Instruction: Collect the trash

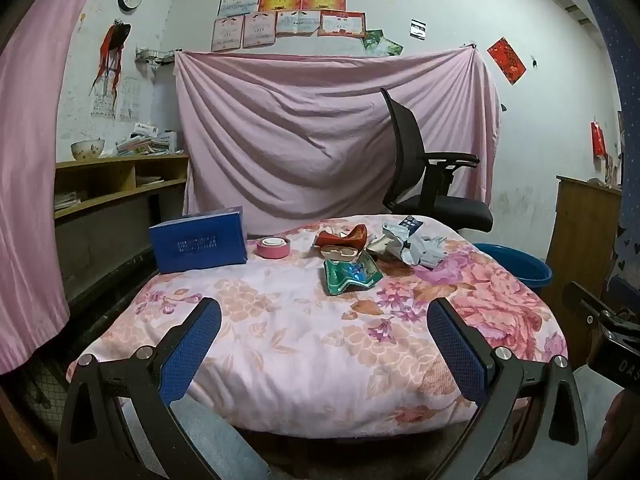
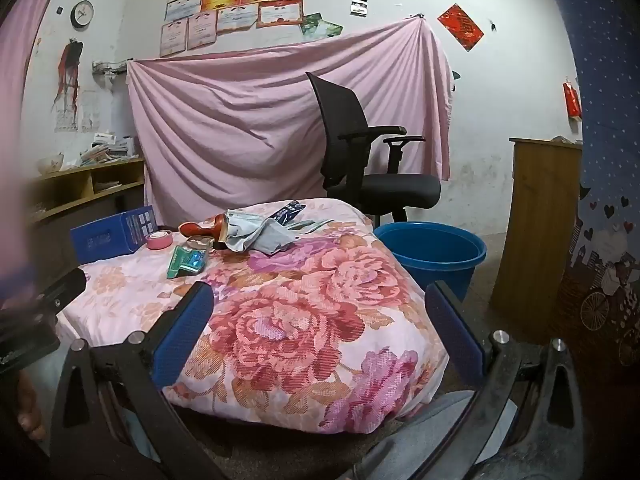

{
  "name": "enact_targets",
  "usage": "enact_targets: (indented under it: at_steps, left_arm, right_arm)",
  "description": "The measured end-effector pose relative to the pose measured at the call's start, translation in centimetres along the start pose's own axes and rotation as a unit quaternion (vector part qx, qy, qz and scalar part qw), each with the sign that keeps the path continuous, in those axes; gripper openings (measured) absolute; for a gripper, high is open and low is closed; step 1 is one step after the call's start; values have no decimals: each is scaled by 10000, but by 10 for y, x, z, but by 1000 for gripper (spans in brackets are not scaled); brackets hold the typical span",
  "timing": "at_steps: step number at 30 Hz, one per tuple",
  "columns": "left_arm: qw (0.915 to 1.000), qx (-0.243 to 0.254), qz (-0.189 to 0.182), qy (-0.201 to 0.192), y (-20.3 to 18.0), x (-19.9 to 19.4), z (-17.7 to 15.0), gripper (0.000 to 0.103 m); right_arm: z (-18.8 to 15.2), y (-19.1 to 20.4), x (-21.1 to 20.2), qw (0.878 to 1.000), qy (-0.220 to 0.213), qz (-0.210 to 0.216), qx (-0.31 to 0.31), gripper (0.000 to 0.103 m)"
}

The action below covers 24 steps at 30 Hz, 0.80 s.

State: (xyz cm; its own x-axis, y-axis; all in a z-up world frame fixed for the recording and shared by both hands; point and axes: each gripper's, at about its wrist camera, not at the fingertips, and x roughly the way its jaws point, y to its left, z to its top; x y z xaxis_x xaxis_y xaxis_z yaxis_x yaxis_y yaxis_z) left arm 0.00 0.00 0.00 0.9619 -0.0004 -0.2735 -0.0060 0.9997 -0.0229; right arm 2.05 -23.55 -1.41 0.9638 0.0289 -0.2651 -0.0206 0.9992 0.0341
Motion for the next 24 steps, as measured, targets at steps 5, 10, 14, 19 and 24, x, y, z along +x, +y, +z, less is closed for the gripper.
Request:
enact_targets:
  at_steps: [5,10,14,19,24]
  left_arm:
    - [10000,-10,-14,19,0,-1,0,101]
    - [10000,-1,-9,38,-3,-2,-1,101]
    - [10000,1,-17,69,-4,-2,0,101]
    - [10000,17,-4,73,1,4,-5,101]
    - [10000,51,-24,56,1,4,-8,101]
  right_arm:
    - [-1,0,-4,10000,-5,-17,9,103]
    - [0,0,1,10000,99,-11,-1,103]
    - [0,0,0,9999,103,-1,4,103]
    - [0,0,1,9999,108,4,10,103]
    - [0,-1,1,9999,108,6,15,103]
